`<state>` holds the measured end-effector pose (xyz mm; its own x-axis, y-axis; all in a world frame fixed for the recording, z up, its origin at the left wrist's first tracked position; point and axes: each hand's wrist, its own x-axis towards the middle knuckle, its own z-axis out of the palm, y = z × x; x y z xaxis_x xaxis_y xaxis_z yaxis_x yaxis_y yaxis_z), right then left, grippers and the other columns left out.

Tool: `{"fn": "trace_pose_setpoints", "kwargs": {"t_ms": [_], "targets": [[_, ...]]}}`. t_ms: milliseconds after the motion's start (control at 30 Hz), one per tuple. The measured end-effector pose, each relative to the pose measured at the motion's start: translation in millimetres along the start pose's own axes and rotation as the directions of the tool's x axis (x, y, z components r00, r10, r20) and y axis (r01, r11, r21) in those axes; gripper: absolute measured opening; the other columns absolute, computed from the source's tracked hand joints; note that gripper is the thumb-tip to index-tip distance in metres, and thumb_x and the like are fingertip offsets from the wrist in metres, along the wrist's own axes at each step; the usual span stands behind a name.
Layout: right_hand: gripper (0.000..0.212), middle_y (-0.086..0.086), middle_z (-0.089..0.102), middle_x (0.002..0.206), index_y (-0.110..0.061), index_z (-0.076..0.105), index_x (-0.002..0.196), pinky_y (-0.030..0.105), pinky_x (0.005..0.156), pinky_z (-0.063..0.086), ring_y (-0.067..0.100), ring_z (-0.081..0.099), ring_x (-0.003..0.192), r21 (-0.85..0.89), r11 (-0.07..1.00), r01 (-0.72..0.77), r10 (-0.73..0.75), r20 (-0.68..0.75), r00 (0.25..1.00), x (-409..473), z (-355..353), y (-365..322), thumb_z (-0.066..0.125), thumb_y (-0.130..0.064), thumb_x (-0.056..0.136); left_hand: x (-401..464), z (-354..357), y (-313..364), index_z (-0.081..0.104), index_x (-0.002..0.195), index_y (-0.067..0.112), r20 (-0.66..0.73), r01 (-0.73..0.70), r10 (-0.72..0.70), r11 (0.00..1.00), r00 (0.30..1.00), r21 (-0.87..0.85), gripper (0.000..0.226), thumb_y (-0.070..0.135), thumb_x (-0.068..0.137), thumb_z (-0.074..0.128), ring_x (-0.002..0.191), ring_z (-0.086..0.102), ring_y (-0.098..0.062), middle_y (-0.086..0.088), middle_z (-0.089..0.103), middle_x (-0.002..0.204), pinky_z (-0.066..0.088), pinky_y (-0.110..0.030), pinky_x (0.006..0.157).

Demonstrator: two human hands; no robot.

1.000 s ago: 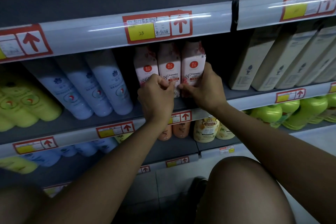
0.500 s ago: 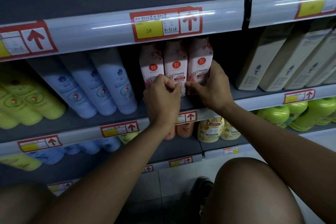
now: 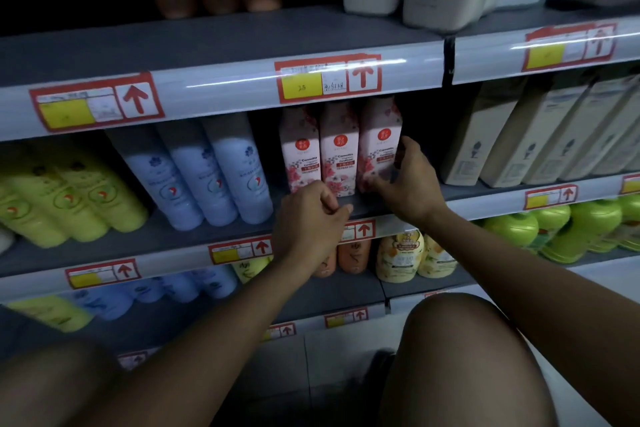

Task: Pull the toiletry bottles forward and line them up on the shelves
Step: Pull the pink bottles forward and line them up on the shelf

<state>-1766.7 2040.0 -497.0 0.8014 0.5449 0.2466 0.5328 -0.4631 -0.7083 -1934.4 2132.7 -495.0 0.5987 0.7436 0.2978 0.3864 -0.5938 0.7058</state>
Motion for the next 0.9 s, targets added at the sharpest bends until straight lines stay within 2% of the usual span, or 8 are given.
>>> {"fn": "trace_pose_setpoints", "kwargs": {"t_ms": [67, 133, 367, 433, 533, 700, 833, 900], "targets": [[0.091, 0.008, 0.059, 0.133, -0.017, 0.038, 0.142, 0.049, 0.095, 0.056, 0.026, 0.062, 0.119, -0.036, 0.999, -0.027, 0.028, 0.017, 0.999, -4, -3, 0, 0.078, -0.052, 0.068, -4, -10, 1, 0.058, 0.070, 0.027, 0.016, -0.001, 0.000, 1.000, 1.000, 0.019, 0.031, 0.043, 0.080, 0.082, 0.064, 0.064, -0.006, 0.013, 0.064, 0.064, 0.058, -0.039, 0.060], [0.077, 0.009, 0.061, 0.125, -0.016, 0.047, 0.133, 0.046, 0.091, 0.057, 0.026, 0.063, 0.112, -0.085, 0.996, -0.025, 0.029, 0.045, 0.999, -12, -9, -6, 0.073, -0.054, 0.071, -7, -23, 5, 0.062, 0.074, 0.026, 0.033, 0.005, -0.006, 1.000, 0.999, 0.027, 0.027, 0.044, 0.083, 0.080, 0.067, 0.066, -0.007, 0.013, 0.067, 0.067, 0.059, -0.038, 0.063], [0.060, 0.016, 0.057, 0.129, -0.009, 0.050, 0.135, 0.040, 0.095, 0.051, 0.034, 0.059, 0.115, -0.157, 0.988, 0.008, 0.007, 0.093, 0.996, -51, -35, -53, 0.071, -0.038, 0.087, -20, -74, 17, 0.067, 0.088, 0.024, 0.058, -0.016, 0.014, 0.999, 0.998, 0.044, 0.013, 0.037, 0.091, 0.069, 0.085, 0.069, -0.014, 0.015, 0.068, 0.079, 0.055, -0.032, 0.075], [0.044, 0.013, 0.059, 0.119, -0.010, 0.058, 0.123, 0.035, 0.087, 0.050, 0.033, 0.059, 0.110, -0.189, 0.981, 0.052, -0.025, 0.142, 0.989, -65, -42, -73, 0.069, -0.033, 0.088, -27, -91, 20, 0.068, 0.088, 0.024, 0.040, -0.013, 0.011, 0.998, 0.999, 0.065, 0.013, 0.037, 0.091, 0.069, 0.086, 0.067, -0.015, 0.014, 0.067, 0.079, 0.052, -0.030, 0.073], [0.012, -0.001, 0.057, 0.087, -0.019, 0.060, 0.088, 0.027, 0.069, 0.039, 0.025, 0.058, 0.088, -0.208, 0.970, 0.123, -0.072, 0.237, 0.969, -88, -44, -100, 0.068, -0.028, 0.089, -37, -117, 19, 0.068, 0.093, 0.026, 0.044, -0.011, 0.007, 0.995, 0.999, 0.098, 0.012, 0.038, 0.090, 0.067, 0.093, 0.067, -0.016, 0.012, 0.071, 0.090, 0.055, -0.034, 0.082], [0.024, 0.005, 0.068, 0.100, -0.015, 0.069, 0.102, 0.028, 0.071, 0.043, 0.021, 0.058, 0.087, -0.225, 0.943, 0.245, -0.141, 0.395, 0.908, -116, -22, -139, 0.066, -0.034, 0.089, -55, -160, 1, 0.067, 0.091, 0.027, 0.058, 0.024, -0.033, 0.989, 0.998, 0.144, 0.011, 0.036, 0.087, 0.068, 0.097, 0.068, -0.018, 0.011, 0.072, 0.093, 0.055, -0.034, 0.086], [0.015, 0.000, 0.064, 0.079, -0.019, 0.064, 0.079, 0.029, 0.068, 0.046, 0.024, 0.064, 0.085, -0.206, 0.920, 0.332, -0.201, 0.481, 0.853, -126, 12, -165, 0.066, -0.032, 0.087, -60, -191, -26, 0.065, 0.083, 0.026, 0.090, 0.106, -0.123, 0.979, 0.988, 0.175, 0.010, 0.036, 0.083, 0.068, 0.095, 0.068, -0.019, 0.009, 0.072, 0.089, 0.056, -0.035, 0.085], [0.017, 0.002, 0.070, 0.089, -0.020, 0.067, 0.086, 0.030, 0.072, 0.049, 0.026, 0.066, 0.091, -0.183, 0.914, 0.362, -0.225, 0.512, 0.829, -130, 32, -177, 0.065, -0.037, 0.087, -59, -205, -44, 0.066, 0.079, 0.026, 0.096, 0.123, -0.143, 0.974, 0.985, 0.189, 0.011, 0.037, 0.080, 0.066, 0.093, 0.069, -0.020, 0.008, 0.073, 0.087, 0.057, -0.036, 0.083]]}}
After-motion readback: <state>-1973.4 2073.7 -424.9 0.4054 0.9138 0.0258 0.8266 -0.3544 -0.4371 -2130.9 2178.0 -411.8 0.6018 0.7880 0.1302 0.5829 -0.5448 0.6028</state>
